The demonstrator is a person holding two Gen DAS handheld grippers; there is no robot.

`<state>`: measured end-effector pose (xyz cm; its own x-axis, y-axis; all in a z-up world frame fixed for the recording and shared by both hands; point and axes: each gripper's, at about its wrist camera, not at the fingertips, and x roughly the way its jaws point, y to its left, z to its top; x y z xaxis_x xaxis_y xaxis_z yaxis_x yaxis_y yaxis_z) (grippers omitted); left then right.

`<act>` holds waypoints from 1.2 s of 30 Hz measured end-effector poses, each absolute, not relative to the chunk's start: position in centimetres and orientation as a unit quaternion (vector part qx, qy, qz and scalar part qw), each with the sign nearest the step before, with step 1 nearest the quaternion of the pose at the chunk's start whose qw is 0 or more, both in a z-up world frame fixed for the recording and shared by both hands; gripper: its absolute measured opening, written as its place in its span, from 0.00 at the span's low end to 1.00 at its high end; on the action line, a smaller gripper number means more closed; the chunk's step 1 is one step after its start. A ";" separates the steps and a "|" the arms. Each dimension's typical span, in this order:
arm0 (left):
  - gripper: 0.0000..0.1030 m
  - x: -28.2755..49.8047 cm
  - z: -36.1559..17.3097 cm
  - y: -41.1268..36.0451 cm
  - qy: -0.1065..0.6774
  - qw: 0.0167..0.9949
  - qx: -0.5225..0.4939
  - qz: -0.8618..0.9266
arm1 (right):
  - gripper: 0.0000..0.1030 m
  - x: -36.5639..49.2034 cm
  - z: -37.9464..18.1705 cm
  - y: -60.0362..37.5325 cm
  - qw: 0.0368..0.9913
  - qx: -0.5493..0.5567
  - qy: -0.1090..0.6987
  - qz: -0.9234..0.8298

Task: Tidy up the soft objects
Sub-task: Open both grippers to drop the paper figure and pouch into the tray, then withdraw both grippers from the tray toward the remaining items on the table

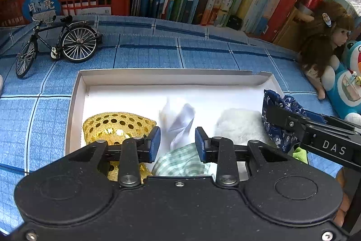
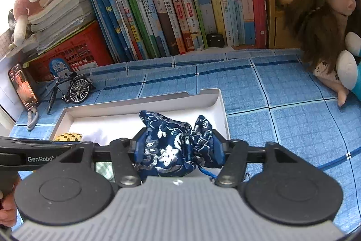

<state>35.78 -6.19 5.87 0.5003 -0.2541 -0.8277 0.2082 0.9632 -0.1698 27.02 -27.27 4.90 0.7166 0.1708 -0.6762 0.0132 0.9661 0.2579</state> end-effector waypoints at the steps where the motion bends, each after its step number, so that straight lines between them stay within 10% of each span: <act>1: 0.34 35.7 5.9 -6.2 0.482 0.866 -0.022 -0.134 | 0.75 26.9 4.9 -27.3 0.918 0.126 0.372 0.048; 36: 0.64 16.1 14.0 -4.6 0.336 0.918 -0.008 -0.210 | 0.90 10.6 10.8 -28.9 0.957 0.129 0.220 0.141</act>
